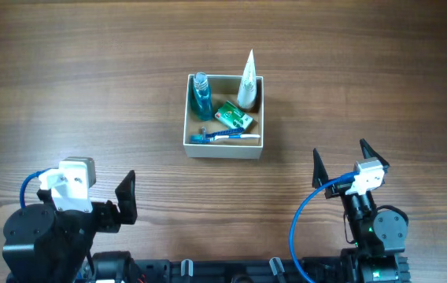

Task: Pack container

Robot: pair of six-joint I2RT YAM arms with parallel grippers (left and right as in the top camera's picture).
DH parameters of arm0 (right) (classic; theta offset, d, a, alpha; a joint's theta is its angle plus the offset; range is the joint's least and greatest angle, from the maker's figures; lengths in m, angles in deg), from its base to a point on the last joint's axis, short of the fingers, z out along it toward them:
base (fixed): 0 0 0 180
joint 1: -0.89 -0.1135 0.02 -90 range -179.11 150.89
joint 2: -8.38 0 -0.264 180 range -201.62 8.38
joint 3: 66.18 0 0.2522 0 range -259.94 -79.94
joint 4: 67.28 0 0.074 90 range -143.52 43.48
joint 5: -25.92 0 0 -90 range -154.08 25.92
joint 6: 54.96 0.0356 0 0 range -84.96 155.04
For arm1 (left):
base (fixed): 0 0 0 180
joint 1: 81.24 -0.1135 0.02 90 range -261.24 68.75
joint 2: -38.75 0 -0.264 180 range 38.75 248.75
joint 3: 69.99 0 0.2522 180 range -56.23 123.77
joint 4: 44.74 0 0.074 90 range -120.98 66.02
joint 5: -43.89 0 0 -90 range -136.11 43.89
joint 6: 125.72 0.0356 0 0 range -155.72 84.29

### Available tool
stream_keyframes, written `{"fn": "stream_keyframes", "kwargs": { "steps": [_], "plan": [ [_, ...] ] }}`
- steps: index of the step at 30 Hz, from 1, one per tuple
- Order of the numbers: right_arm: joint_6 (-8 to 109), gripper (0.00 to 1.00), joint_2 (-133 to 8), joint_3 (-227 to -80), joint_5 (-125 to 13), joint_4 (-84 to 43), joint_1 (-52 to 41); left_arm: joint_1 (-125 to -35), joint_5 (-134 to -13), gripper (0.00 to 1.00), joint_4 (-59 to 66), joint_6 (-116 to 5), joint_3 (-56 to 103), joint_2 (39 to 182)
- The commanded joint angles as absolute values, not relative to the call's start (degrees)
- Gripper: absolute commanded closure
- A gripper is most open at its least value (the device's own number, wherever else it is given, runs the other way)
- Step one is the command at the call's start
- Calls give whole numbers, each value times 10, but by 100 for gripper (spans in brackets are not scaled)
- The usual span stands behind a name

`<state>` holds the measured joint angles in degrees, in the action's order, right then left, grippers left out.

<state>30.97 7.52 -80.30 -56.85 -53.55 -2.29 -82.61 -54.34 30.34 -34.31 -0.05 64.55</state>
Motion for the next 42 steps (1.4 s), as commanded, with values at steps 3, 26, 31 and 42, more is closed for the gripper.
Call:
{"fn": "stream_keyframes", "kwargs": {
  "steps": [3,26,31,42],
  "plan": [
    [322,0,81,-803,-580,-539,-21,-829,-557,0,302,-336,-4,644],
    [322,0,81,-803,-580,-539,-21,-829,-552,0,313,-332,-4,643],
    [322,0,81,-803,-580,-539,-21,-829,-556,0,336,-331,-22,616],
    [322,0,81,-803,-580,-539,-21,-829,-555,0,220,-331,-226,438]
  ]
}}
